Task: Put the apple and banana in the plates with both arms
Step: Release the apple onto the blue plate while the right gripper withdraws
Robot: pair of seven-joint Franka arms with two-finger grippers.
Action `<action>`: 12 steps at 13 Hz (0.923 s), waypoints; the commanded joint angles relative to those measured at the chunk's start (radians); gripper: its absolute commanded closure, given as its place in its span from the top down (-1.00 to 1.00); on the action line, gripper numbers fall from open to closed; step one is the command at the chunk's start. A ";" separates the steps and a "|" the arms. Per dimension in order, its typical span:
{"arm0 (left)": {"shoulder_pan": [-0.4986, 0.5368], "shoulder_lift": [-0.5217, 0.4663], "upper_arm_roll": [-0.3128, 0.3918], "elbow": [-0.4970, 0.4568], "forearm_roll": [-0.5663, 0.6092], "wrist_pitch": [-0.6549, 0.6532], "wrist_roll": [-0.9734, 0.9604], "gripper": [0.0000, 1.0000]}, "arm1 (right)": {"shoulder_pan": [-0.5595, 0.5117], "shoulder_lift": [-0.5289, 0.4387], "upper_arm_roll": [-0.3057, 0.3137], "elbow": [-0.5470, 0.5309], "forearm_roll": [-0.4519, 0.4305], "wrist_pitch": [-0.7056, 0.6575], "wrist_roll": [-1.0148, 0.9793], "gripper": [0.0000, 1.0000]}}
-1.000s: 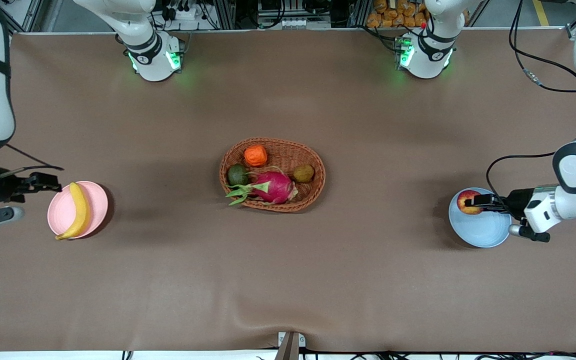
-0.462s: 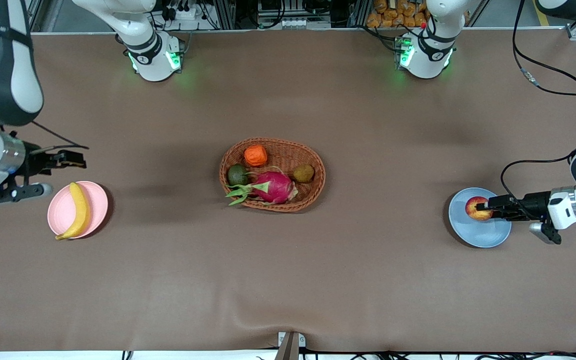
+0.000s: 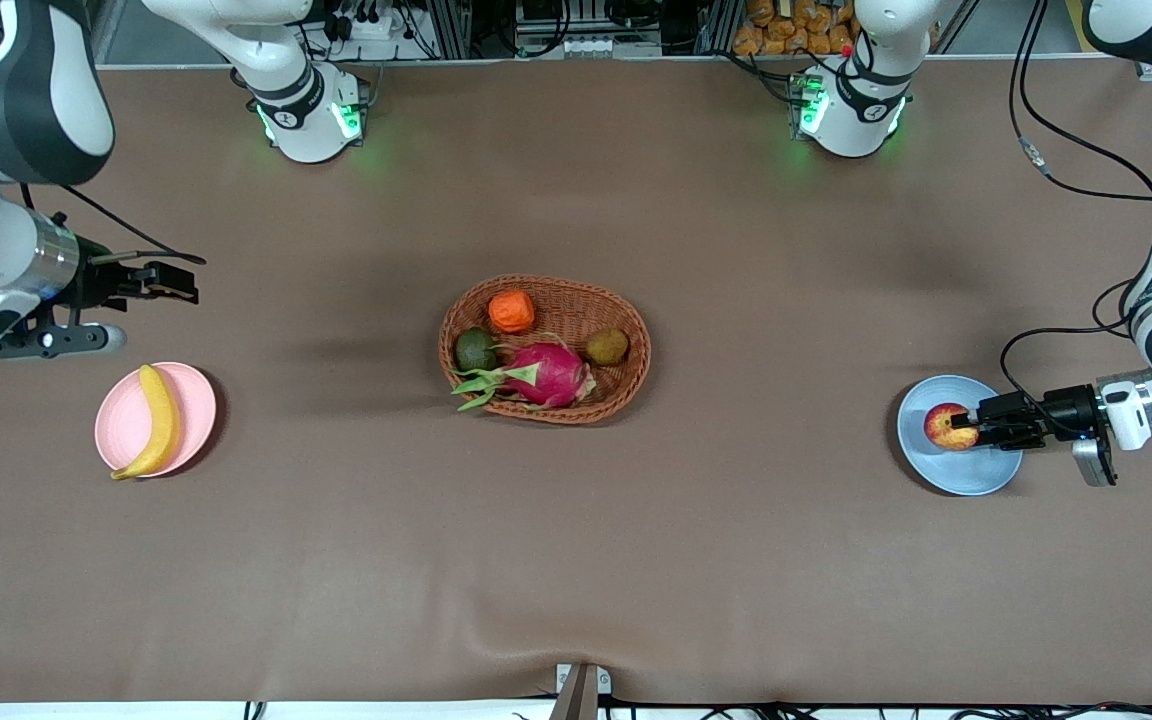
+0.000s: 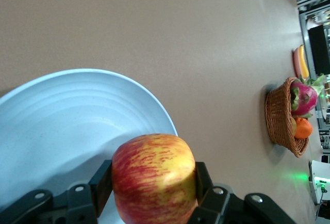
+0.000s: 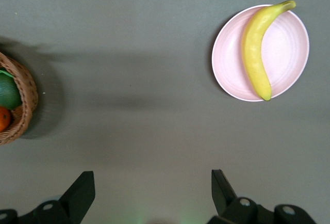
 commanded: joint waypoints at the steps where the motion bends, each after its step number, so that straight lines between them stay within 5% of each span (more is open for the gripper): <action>1: 0.029 0.021 -0.010 0.019 -0.034 -0.035 0.068 -0.50 | -0.008 -0.016 -0.013 0.105 0.012 -0.081 0.019 1.00; 2: 0.034 0.024 -0.012 0.019 -0.034 -0.036 0.080 -0.06 | -0.014 -0.016 -0.013 0.156 0.010 -0.102 0.019 1.00; 3: 0.037 0.025 -0.010 0.019 -0.046 -0.042 0.091 0.70 | -0.015 -0.013 -0.013 0.196 0.010 -0.119 0.019 1.00; 4: 0.037 0.025 -0.010 0.018 -0.062 -0.052 0.093 1.00 | -0.015 -0.012 -0.013 0.224 0.009 -0.125 0.019 1.00; 12: 0.032 -0.108 -0.019 0.065 0.036 -0.185 -0.069 1.00 | -0.029 -0.012 -0.013 0.293 -0.026 -0.184 0.110 1.00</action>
